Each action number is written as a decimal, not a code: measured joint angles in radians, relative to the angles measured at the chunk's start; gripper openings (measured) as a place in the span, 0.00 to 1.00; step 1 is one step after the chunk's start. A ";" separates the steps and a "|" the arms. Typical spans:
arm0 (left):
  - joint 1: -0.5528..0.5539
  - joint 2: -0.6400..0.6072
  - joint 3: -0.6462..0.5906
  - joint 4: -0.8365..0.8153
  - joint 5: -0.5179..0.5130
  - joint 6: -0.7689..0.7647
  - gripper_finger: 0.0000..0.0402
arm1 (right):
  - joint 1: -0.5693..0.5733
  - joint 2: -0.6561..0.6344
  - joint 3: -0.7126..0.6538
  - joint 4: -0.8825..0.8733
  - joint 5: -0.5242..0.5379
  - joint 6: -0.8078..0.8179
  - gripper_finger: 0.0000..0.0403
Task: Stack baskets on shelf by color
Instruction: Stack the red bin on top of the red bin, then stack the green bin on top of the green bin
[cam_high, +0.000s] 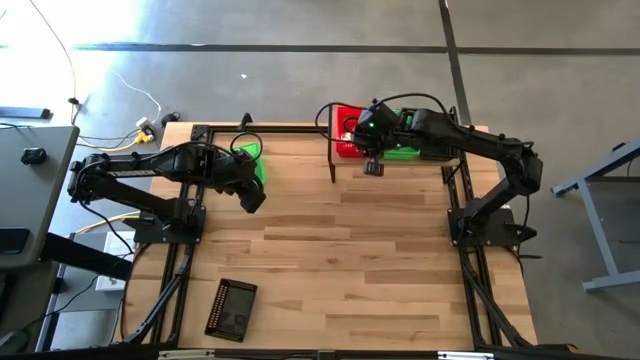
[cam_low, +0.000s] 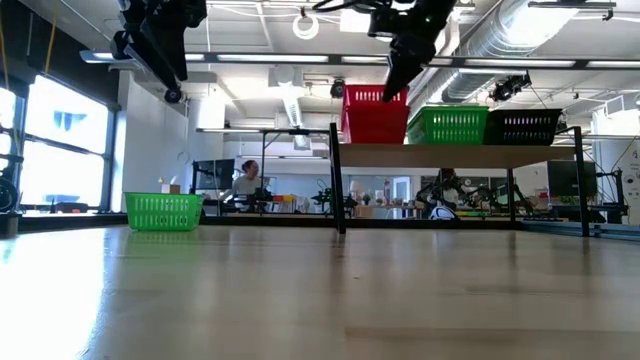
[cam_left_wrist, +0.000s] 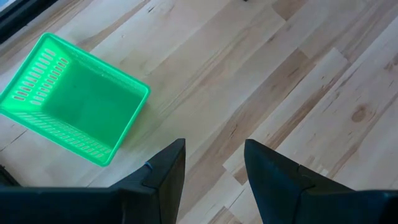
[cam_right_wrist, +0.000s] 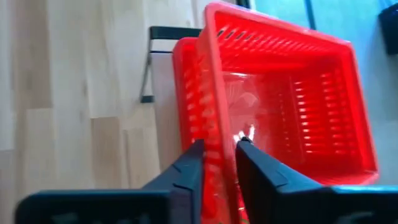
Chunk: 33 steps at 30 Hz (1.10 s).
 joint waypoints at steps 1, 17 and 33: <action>0.000 0.000 0.000 0.000 0.000 0.000 0.38 | 0.003 0.000 0.000 0.006 0.013 0.000 0.20; 0.007 0.000 0.000 -0.037 -0.060 -0.018 0.38 | 0.022 -0.002 0.191 -0.073 0.019 0.139 0.31; 0.264 0.000 -0.201 -0.055 -0.062 -0.305 0.38 | 0.102 -0.003 0.342 -0.089 0.020 0.079 0.31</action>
